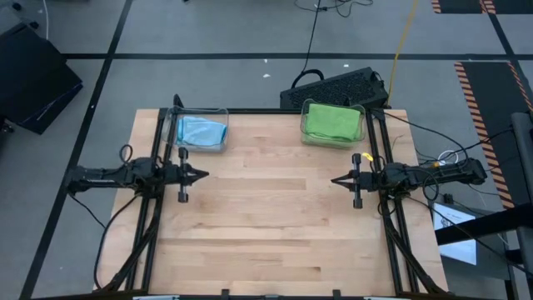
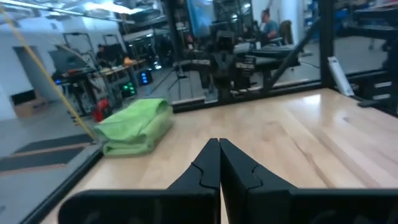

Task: Sort microfiber towel by color & place in baskets
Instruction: Return to Home Position

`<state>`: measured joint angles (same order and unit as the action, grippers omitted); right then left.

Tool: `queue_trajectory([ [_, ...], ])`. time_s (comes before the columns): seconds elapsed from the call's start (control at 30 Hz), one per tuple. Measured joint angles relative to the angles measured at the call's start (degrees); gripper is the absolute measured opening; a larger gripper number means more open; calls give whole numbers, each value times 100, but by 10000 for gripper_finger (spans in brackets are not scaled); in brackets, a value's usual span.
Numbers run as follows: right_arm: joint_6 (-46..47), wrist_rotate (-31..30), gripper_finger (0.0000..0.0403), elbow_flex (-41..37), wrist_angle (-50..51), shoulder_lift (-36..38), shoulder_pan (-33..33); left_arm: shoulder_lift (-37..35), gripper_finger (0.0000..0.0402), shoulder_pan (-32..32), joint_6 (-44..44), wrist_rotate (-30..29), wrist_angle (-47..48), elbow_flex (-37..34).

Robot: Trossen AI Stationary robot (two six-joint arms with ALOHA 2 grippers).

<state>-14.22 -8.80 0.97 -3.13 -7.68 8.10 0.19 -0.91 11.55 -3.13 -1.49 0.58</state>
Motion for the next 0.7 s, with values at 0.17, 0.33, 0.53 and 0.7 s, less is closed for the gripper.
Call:
queue_trajectory([
  [0.17,0,-17,0,0,-111,-5,0,73,4,98,-88,184,79,2],
  [0.33,2,-12,0,0,-193,-22,-2,146,9,94,-398,213,89,4],
  [0.53,156,-2,0,-2,-204,-24,-2,194,2,94,-448,187,81,4],
  [0.7,593,-9,0,0,-388,-20,-2,205,21,94,-437,162,1,0],
])
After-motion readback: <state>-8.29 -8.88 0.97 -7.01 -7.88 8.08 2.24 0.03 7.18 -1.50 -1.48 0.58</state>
